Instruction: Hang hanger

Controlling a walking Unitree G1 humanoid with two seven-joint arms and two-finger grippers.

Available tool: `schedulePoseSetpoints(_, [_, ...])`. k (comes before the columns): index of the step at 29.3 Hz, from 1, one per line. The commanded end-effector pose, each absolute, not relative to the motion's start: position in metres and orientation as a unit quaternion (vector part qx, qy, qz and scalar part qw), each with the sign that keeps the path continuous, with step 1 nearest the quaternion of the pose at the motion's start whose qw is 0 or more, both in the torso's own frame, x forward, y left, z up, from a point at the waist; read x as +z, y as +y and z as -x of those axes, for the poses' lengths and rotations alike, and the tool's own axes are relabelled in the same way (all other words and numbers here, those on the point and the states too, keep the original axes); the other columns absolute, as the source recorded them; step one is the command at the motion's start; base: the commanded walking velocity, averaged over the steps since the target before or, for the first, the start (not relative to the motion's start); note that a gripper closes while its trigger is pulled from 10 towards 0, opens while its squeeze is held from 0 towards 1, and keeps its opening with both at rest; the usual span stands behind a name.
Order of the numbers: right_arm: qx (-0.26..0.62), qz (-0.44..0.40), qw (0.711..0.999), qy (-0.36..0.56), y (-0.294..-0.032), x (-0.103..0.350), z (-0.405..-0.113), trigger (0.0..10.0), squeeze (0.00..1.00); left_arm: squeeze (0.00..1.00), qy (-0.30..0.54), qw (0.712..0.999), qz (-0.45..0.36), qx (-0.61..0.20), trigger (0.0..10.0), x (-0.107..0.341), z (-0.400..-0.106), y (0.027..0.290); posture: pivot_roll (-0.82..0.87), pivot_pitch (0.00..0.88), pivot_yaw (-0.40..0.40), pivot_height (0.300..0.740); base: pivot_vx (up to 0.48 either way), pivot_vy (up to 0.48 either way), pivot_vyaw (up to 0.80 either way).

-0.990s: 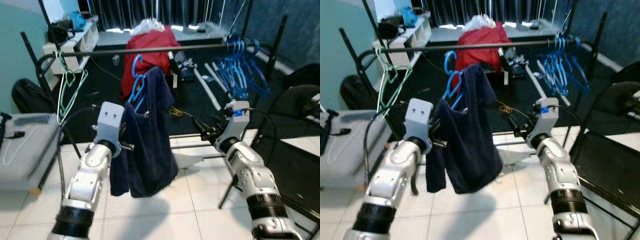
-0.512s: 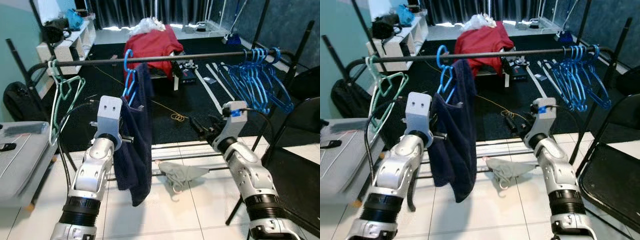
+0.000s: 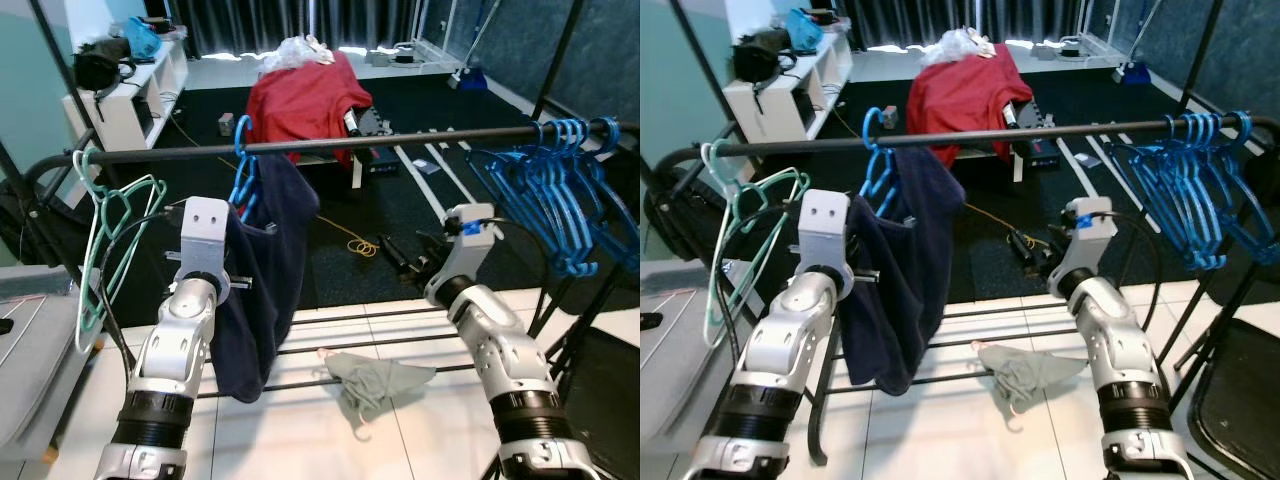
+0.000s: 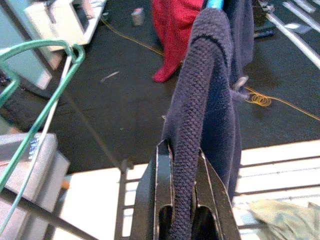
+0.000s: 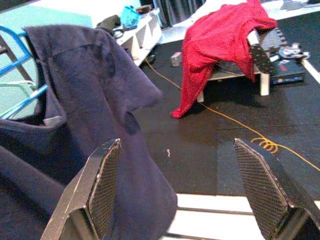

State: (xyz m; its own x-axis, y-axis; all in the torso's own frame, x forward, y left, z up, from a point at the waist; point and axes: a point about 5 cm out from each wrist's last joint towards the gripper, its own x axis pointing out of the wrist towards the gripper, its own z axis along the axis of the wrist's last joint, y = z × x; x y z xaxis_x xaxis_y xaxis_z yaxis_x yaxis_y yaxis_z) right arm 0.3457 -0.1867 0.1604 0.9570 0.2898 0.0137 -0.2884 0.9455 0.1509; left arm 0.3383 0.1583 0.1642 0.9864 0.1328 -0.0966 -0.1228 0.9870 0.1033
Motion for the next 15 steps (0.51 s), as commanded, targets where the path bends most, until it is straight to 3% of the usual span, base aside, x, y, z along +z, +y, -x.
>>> schedulePoseSetpoints(1, [0.148, -0.075, 0.986, 0.007, -0.186, 0.160, -0.345, 10.0, 0.00, 0.00, 0.044, 0.993, -0.051, 0.098, 10.0, 0.170, -0.339, 0.170, -0.09, 0.000, 0.044, 0.740, 0.000, 0.000, 0.00])
schedulePoseSetpoints(7, [0.148, -0.070, 0.987, 0.010, -0.187, 0.159, -0.344, 10.0, 0.00, 0.00, 0.118, 0.984, -0.038, 0.128, 10.0, 0.138, -0.323, 0.183, -0.09, 0.000, 0.047, 0.740, 0.000, 0.000, 0.00])
schedulePoseSetpoints(15, [0.150, -0.066, 0.986, 0.011, -0.188, 0.160, -0.345, 10.0, 0.00, 0.00, 0.159, 0.980, -0.036, 0.112, 10.0, 0.121, -0.309, 0.182, -0.08, 0.000, 0.045, 0.740, 0.000, 0.000, 0.00])
